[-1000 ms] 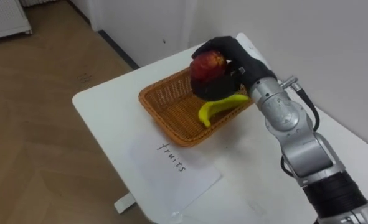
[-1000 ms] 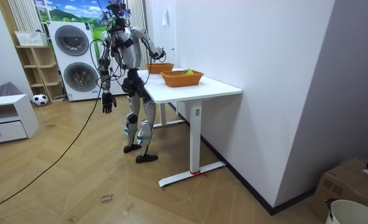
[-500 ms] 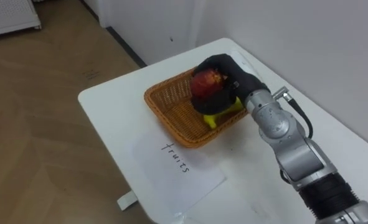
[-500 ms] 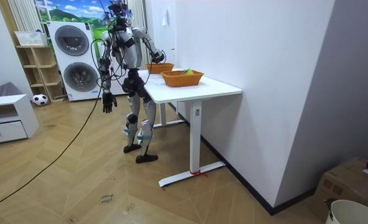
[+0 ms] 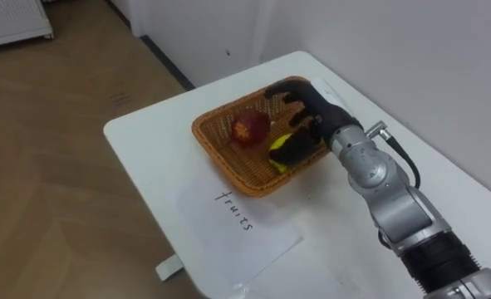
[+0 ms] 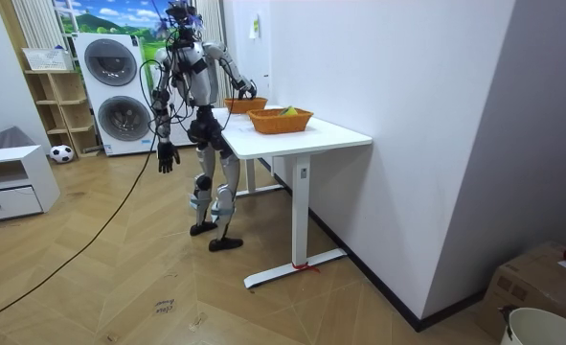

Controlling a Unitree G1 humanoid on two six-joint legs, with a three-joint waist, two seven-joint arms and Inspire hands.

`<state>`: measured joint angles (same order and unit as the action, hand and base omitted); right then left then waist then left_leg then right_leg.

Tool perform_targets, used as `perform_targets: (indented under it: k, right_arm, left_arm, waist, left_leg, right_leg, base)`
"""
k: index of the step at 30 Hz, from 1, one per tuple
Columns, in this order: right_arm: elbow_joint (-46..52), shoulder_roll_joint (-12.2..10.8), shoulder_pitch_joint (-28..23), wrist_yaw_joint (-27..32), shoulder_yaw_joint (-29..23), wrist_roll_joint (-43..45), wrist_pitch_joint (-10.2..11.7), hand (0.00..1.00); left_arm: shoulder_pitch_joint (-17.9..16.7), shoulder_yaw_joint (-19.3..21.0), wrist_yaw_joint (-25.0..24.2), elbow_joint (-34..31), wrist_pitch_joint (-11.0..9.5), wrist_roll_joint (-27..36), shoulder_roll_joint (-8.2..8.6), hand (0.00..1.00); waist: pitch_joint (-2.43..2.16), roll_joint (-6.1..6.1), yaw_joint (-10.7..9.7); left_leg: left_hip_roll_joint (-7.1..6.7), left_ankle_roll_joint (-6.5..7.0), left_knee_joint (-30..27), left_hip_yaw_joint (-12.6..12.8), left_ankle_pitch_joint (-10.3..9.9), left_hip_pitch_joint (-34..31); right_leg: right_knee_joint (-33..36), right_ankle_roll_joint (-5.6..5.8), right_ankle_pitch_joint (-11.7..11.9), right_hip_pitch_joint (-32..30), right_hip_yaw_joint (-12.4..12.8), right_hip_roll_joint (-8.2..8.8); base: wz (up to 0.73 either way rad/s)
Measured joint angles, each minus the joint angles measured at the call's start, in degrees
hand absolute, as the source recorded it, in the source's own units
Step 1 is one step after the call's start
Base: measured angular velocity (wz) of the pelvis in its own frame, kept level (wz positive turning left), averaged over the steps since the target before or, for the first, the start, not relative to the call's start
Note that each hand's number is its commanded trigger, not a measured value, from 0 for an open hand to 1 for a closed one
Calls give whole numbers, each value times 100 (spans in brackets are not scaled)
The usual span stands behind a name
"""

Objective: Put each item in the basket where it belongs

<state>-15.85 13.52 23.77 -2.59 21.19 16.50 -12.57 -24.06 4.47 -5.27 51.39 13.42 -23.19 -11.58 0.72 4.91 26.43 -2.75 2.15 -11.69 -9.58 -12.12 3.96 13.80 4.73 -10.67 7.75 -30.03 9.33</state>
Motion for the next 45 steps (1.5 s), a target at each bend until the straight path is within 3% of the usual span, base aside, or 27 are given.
perform_targets:
  k: [11, 18, 24, 27, 32, 36, 41, 45]
  right_arm:
    - [2, 28, 1, -6, -1, 382, 0, 0]
    - [138, 46, 2, 16, -1, 442, -1, 0]
    - [368, 422, 20, 18, -56, 536, 8, 0]
    - [464, 488, 145, 56, -103, 655, 42, 0]
    - [621, 528, 259, 121, -462, 664, 159, 0]
    - [1244, 760, 258, 114, -581, 912, 151, 0]
    - [1925, 1363, 262, 295, -1163, 1138, 335, 0]
    - [2045, 1525, 265, 427, -1433, 1340, 333, 0]
  left_arm:
    - [7, 8, 8, -90, 19, 2, -5, 0]
    - [29, 3, 115, -122, 44, 0, -24, 0]
    - [214, 48, 101, -124, -11, -9, -46, 0]
    - [246, 147, 79, -169, -20, -11, -42, 0]
    - [514, 212, 141, -69, -204, 3, -56, 0]
    - [579, 214, 131, -70, -257, -8, -87, 0]
    - [720, 395, 126, -74, -420, 3, -87, 0]
    - [822, 443, 176, -23, -445, 18, -145, 0]
  waist:
    - [12, -19, 2]
    - [-23, 24, -130]
    - [-43, 54, -194]
    - [-34, 38, -334]
    - [-3, -27, -629]
    - [-24, -31, -932]
    - [-60, -35, -1264]
    - [-82, -16, -1581]
  left_leg:
    - [-10, 17, 6, 5, -10, -53]
    - [-9, 18, -14, 8, -9, -56]
    - [0, 30, -11, 44, -2, -69]
    - [6, 32, -7, 163, -1, -30]
    - [12, 67, 30, 310, 22, -17]
    - [18, 85, 126, 536, 32, 46]
    - [36, 89, 137, 782, 34, 28]
    - [100, 89, 222, 944, 34, 100]
  right_leg:
    - [7, 4, -3, -57, 11, 14]
    - [5, 5, -3, -70, 14, 13]
    - [24, 5, -3, -135, 113, 26]
    - [24, 5, -3, -157, 186, 28]
    - [22, 6, -2, -202, 442, 44]
    - [103, 10, 2, -326, 674, 42]
    - [94, 9, 29, -491, 948, 13]
    - [96, -1, 41, -538, 1161, -48]
  base:
    - [0]
    - [0]
    - [-5]
    - [-14]
    - [-12]
    - [-30]
    - [-23]
    - [-20]
